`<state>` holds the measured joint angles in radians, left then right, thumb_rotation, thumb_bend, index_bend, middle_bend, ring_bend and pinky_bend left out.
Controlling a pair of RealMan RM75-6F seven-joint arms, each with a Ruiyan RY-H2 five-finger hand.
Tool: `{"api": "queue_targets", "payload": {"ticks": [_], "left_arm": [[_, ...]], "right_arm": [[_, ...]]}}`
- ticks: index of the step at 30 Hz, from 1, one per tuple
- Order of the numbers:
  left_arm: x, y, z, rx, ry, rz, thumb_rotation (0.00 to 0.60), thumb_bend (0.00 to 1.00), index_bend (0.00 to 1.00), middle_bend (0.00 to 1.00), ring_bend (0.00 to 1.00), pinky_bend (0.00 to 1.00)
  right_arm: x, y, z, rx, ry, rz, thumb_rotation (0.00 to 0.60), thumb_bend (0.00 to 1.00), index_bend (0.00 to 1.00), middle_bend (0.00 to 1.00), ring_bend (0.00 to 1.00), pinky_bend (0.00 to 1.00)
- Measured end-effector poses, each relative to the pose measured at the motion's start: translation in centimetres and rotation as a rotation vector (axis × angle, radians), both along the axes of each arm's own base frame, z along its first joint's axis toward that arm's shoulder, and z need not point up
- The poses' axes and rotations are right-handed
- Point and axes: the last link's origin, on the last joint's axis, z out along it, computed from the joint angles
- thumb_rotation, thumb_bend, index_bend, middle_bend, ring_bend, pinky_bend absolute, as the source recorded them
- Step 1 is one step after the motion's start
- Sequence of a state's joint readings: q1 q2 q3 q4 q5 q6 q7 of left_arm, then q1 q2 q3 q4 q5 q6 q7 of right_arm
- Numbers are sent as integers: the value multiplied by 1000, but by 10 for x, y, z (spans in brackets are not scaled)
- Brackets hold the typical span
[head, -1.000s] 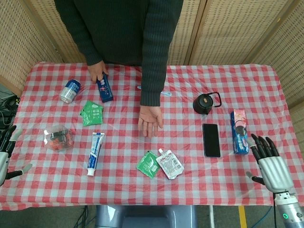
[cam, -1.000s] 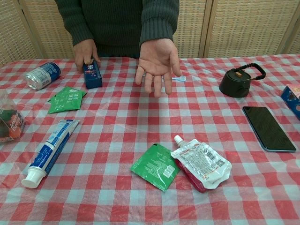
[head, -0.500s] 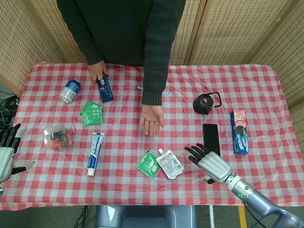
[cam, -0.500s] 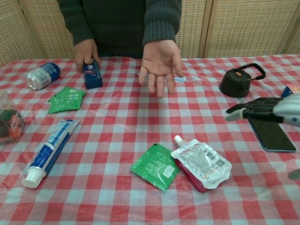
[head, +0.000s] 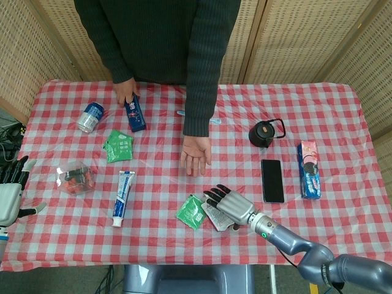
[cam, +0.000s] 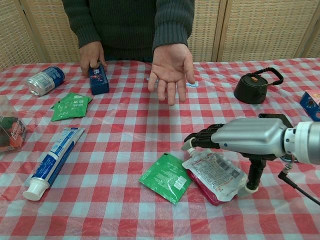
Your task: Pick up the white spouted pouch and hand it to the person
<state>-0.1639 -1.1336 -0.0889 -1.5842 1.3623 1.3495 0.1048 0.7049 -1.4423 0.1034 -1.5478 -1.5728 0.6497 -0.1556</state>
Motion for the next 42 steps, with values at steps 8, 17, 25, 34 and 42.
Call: {"api": "queue_targets", "payload": {"ticks": [8,17,25,34,42], "left_arm": [[-1,2,0,0,-3,4,600,0,0,0,0,0],[-1,2,1,4,-8,6,600,0,0,0,0,0],[-1,1,2,3,-11,2,600,0,0,0,0,0],[0,0,2,3,-14,2,600,0,0,0,0,0],[0,0,3,3,-17,2,600,0,0,0,0,0]], "right_arm": [[15,-7,-16,-6,28,14,600,299,349,371,327,130],[33,-10,-26,-56,-15,23,600,441,683,690,666,471],[49,-5,-17,-116,-110,63,600,468,684,697,668,476],[77,5,19,-142,-222,140,600,468,681,697,668,473],[121,-12,61,-270,-329,216,600,469,681,697,668,465]]}}
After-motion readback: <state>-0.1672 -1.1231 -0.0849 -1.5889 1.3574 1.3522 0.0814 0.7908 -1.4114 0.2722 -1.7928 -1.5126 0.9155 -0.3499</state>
